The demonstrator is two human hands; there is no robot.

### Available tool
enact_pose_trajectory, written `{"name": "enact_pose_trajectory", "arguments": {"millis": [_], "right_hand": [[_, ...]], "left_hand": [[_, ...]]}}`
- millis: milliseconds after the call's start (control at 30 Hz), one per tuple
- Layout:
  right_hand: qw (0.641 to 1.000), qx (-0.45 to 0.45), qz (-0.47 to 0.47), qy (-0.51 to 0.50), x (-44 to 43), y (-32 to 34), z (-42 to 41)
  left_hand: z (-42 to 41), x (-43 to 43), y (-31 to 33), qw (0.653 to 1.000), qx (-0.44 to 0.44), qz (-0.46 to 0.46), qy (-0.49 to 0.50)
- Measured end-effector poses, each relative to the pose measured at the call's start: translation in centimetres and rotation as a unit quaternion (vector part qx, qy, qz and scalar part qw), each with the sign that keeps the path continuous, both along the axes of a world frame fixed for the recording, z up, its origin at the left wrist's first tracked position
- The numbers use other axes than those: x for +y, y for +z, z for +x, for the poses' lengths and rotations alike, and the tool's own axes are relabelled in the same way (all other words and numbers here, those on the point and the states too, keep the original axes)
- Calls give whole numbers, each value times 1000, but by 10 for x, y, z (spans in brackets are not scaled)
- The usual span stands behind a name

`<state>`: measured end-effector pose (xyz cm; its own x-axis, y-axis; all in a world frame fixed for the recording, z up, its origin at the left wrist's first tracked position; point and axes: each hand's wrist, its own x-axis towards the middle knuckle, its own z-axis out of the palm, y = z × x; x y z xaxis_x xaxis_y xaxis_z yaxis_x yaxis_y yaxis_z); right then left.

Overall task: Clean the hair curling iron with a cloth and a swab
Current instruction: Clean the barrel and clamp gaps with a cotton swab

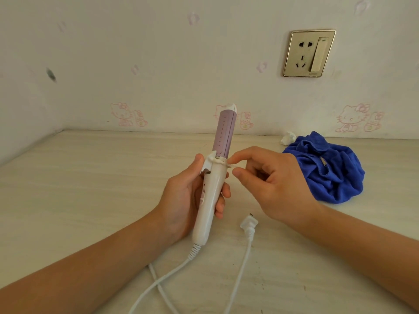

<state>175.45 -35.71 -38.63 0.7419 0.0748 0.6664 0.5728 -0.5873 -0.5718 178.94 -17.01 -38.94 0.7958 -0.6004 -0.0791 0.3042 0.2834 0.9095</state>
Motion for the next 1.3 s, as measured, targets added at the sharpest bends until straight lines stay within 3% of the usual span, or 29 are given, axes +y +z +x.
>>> {"name": "enact_pose_trajectory", "arguments": {"millis": [100,267,433,567,733,867,1000,1167,1300], "right_hand": [[1000,19,14,-3,-2,0,3],[989,95,-34,112,12,-5,-15],[999,41,15,10,4,5,0],[991,101,-27,86,12,-4,-15],[998,64,3,-1,-2,5,1],[989,114,-31,94,9,-2,-15],[998,65,6,20,0,3,-1],[985,125,-42,112,8,-6,-16],[996,72,-8,53,4,-4,-6]], "left_hand": [[2,0,-1,1000,-9,-2,3],[2,-2,-1,1000,-9,-10,15],[3,-2,-2,998,-36,29,29],[2,-3,-4,998,-39,23,35],[3,-3,-2,998,-28,30,53],[2,-4,-1,999,-19,17,48],[3,-4,0,999,6,2,47],[2,-5,-2,997,36,-10,72],[4,-5,-3,997,29,-24,63]]}}
